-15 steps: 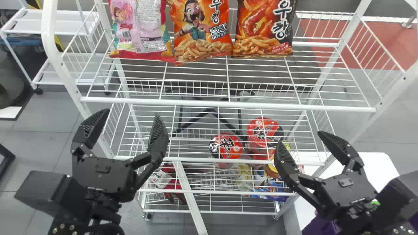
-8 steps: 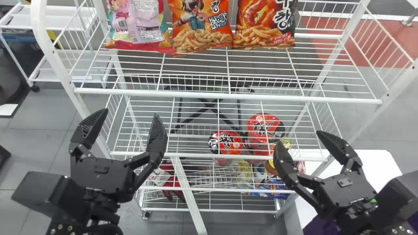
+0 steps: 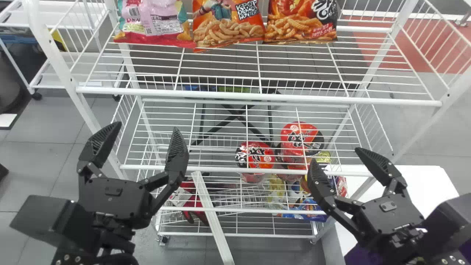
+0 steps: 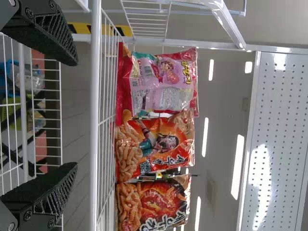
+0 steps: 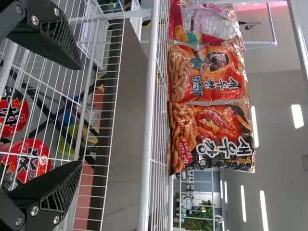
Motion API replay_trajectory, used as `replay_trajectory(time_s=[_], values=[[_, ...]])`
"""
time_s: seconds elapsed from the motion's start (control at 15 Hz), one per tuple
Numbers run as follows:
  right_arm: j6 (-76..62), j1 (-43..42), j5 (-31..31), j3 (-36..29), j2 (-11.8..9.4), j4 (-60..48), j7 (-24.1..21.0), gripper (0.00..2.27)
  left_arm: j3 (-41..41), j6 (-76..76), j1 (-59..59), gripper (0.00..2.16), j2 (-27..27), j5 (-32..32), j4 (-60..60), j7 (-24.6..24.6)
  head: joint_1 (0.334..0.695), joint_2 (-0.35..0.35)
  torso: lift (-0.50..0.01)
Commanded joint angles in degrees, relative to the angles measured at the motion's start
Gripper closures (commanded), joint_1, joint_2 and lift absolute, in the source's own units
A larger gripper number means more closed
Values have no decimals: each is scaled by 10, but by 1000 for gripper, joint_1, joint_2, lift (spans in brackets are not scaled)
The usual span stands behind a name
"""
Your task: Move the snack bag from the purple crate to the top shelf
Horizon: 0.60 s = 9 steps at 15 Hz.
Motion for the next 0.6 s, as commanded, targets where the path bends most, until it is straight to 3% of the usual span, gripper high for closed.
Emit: replay_trajectory(time_s=[0.0,0.53], values=[[0,0,-1,-1,0,-2,0,120,1,0,-1,66,0,1,0,0,695,-49,-239],[0,0,0,-2,0,-3,-3,124,0,-2,-2,66,1,2,3,4,695,-52,-270]])
